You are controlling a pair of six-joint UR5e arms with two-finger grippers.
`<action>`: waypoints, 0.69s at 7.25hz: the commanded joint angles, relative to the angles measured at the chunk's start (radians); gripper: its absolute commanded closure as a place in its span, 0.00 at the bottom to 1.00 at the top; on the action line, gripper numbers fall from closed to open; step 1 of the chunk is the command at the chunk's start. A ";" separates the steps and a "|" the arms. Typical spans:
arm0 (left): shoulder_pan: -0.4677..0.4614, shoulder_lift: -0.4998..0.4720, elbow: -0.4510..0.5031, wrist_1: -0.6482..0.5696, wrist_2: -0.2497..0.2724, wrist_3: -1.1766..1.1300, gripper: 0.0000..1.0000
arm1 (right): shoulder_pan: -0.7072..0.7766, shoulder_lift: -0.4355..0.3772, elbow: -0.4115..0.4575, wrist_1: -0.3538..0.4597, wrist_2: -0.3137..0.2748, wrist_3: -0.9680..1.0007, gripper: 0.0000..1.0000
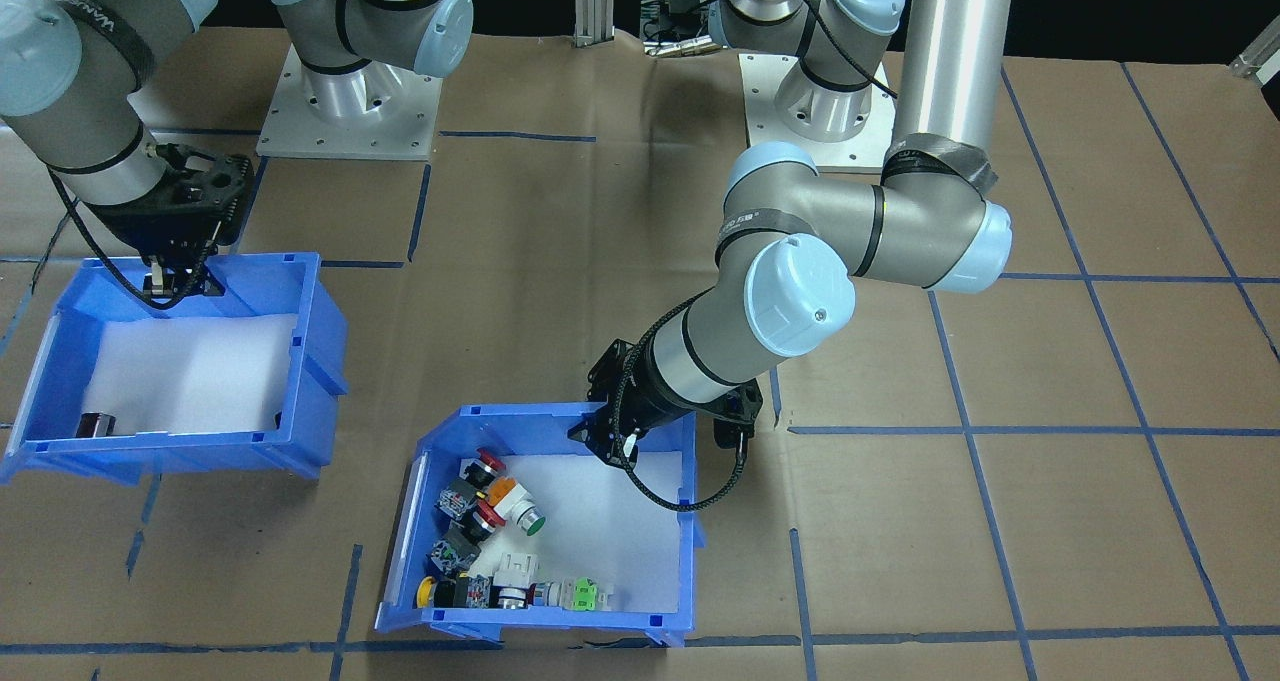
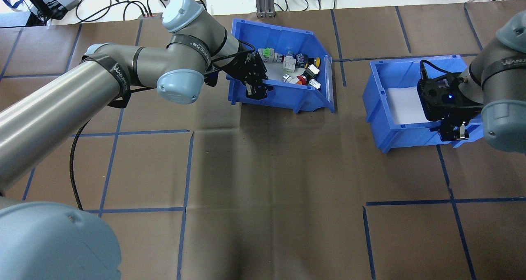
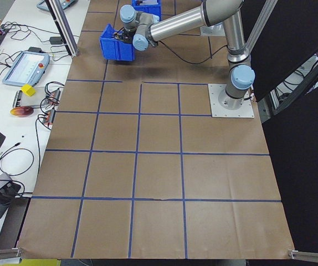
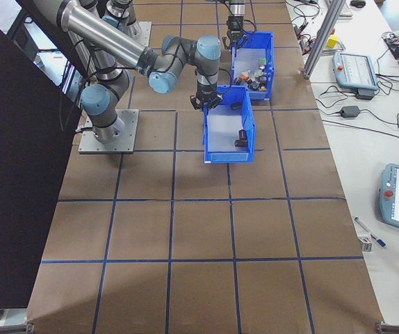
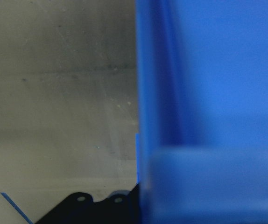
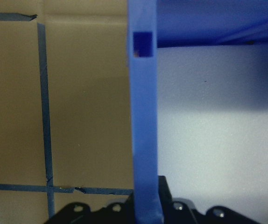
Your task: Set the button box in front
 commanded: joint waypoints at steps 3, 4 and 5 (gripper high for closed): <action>0.001 0.003 0.001 -0.010 0.008 0.037 0.13 | 0.000 -0.040 0.012 0.049 -0.007 0.002 0.90; -0.002 0.037 0.003 -0.030 0.014 0.040 0.13 | 0.002 -0.065 0.016 0.086 -0.007 0.003 0.90; 0.000 0.090 0.006 -0.088 0.018 0.049 0.13 | 0.002 -0.111 0.045 0.105 -0.010 0.006 0.90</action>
